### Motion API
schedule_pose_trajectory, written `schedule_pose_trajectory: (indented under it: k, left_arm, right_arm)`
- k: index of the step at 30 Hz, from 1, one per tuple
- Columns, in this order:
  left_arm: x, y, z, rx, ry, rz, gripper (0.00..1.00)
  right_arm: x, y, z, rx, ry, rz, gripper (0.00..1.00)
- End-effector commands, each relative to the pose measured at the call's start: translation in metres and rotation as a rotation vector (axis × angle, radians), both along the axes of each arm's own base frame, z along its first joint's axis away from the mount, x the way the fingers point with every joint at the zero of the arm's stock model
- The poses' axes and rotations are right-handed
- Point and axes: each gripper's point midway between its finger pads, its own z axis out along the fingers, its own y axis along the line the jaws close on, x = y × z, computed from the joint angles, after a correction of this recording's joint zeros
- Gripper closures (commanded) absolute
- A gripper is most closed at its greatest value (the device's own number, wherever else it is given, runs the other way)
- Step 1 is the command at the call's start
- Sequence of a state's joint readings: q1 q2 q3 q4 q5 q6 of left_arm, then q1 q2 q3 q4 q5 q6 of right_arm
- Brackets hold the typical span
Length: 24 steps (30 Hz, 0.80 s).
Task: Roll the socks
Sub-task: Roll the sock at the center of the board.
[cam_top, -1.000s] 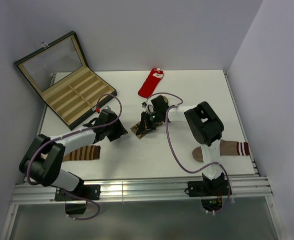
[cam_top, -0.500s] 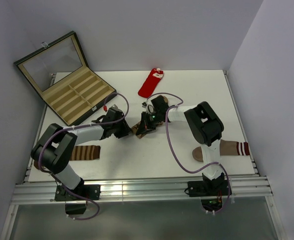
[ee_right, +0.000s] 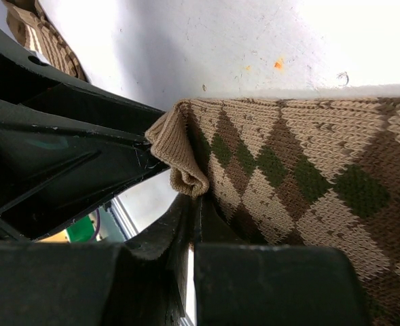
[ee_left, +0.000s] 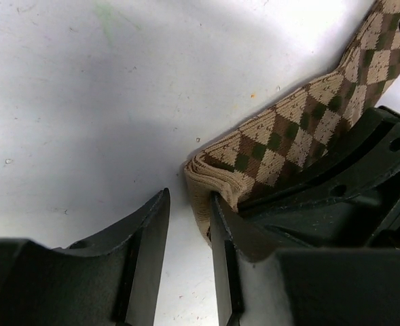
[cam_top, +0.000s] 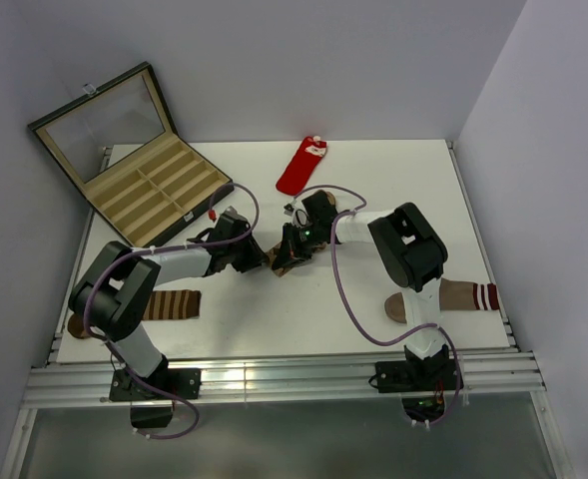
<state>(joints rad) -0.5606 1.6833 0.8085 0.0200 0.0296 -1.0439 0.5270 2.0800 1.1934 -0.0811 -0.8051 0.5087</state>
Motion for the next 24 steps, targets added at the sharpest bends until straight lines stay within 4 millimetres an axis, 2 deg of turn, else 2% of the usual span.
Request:
schedule_pose_trajectory:
  k: [1,3,11,20,24]
  left_arm:
    - [-0.005,0.006,-0.013,0.04,0.037,0.017,0.62]
    - [0.002,0.008,-0.01,0.041,0.003,0.041,0.59]
    - [0.002,0.007,-0.016,0.048,0.02,0.041,0.58]
    - [-0.013,0.022,-0.046,0.12,0.133,0.097,0.67]
    - [-0.019,0.025,-0.055,0.133,0.168,0.111,0.7]
  right_arm:
    - [0.004,-0.007,-0.022,-0.066,0.007,-0.022,0.99]
    - [0.005,-0.007,-0.022,-0.068,0.002,-0.024,0.99]
    - [0.006,-0.008,-0.023,-0.076,0.005,-0.035,0.97]
    - [0.009,-0.01,-0.018,-0.096,-0.024,-0.059,0.9]
    - [0.009,-0.013,-0.01,-0.107,-0.051,-0.066,0.81]
